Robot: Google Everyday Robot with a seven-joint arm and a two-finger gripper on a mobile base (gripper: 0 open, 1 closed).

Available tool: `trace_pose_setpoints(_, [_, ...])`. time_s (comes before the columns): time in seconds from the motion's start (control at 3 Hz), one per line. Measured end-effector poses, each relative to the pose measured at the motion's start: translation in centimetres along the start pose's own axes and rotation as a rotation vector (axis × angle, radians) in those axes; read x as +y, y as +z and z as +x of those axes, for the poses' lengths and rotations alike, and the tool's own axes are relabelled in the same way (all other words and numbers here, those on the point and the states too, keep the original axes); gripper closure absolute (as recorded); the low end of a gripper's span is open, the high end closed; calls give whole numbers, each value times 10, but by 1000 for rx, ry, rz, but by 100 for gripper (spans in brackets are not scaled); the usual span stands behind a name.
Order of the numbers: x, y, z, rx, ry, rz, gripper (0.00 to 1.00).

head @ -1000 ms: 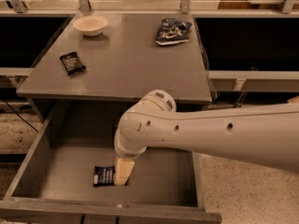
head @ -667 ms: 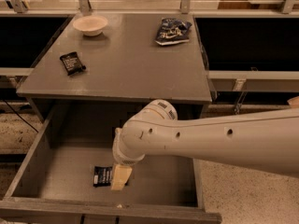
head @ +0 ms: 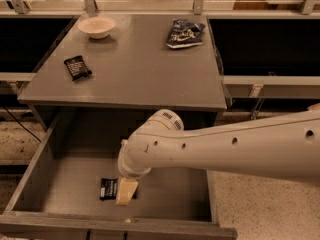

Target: Pick rxbar blueberry from top drawer and place on counter

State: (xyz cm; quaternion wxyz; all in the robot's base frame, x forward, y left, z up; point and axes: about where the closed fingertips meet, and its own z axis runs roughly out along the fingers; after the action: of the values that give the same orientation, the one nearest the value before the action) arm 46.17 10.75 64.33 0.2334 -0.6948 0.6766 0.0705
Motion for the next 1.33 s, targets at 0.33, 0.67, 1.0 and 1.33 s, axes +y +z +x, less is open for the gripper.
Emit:
trace_pose_setpoints(0.33, [3,33,-3,-22,8,-50,0])
trace_pose_setpoints(0.67, [5,38,-3,-31,4,-63,0])
trace_pose_setpoints(1.0, [12,51,2,-38,10,-89,0])
trace_pose_setpoints(1.33, [14,61,4,-49,17,-115,0])
